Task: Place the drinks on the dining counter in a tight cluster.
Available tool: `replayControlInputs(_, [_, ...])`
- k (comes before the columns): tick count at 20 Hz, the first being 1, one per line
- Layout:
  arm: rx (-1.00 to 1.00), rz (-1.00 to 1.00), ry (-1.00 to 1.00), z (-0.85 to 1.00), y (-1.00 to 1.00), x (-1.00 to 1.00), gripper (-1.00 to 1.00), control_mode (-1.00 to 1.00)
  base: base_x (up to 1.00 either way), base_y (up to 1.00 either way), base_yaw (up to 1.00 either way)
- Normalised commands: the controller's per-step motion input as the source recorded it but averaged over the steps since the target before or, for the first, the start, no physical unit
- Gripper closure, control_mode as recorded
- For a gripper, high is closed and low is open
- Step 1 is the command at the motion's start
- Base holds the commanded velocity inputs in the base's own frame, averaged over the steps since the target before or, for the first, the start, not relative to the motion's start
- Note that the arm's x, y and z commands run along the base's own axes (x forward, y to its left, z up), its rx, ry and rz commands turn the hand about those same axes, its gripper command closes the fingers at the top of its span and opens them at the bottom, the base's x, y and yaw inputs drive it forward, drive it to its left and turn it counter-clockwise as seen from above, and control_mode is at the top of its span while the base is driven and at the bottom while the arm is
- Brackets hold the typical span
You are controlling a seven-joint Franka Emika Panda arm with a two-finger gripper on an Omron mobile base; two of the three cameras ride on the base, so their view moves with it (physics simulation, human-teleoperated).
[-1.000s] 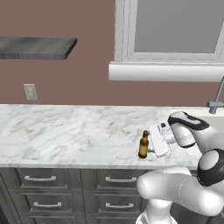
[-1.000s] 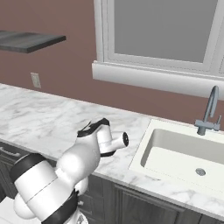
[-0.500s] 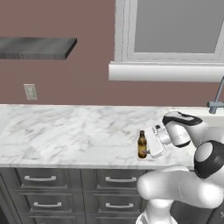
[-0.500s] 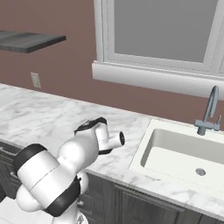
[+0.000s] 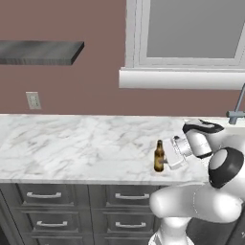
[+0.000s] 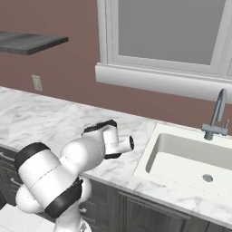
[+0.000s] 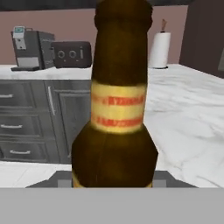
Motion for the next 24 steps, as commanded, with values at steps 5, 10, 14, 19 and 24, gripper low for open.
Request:
replayControlInputs(5, [0.06,-0.09,-0.02,0.29,-0.33,-0.33,1.0,-1.0,0.0,0.0,0.0])
replayControlInputs(10, [-0.03,-0.11,0.0,0.42,-0.21,-0.41,1.0,-1.0,0.0,0.0,0.0])
replayControlInputs(14, [-0.07,-0.18,0.01,0.43,-0.28,-0.41,1.0,-1.0,0.0,0.0,0.0])
replayControlInputs(19, [-0.05,-0.15,0.04,0.34,-0.29,-0.43,1.0,-1.0,0.0,0.0,0.0])
replayControlInputs(24, [-0.07,-0.11,0.0,0.2,-0.29,-0.49,1.0,-1.0,0.0,0.0,0.0])
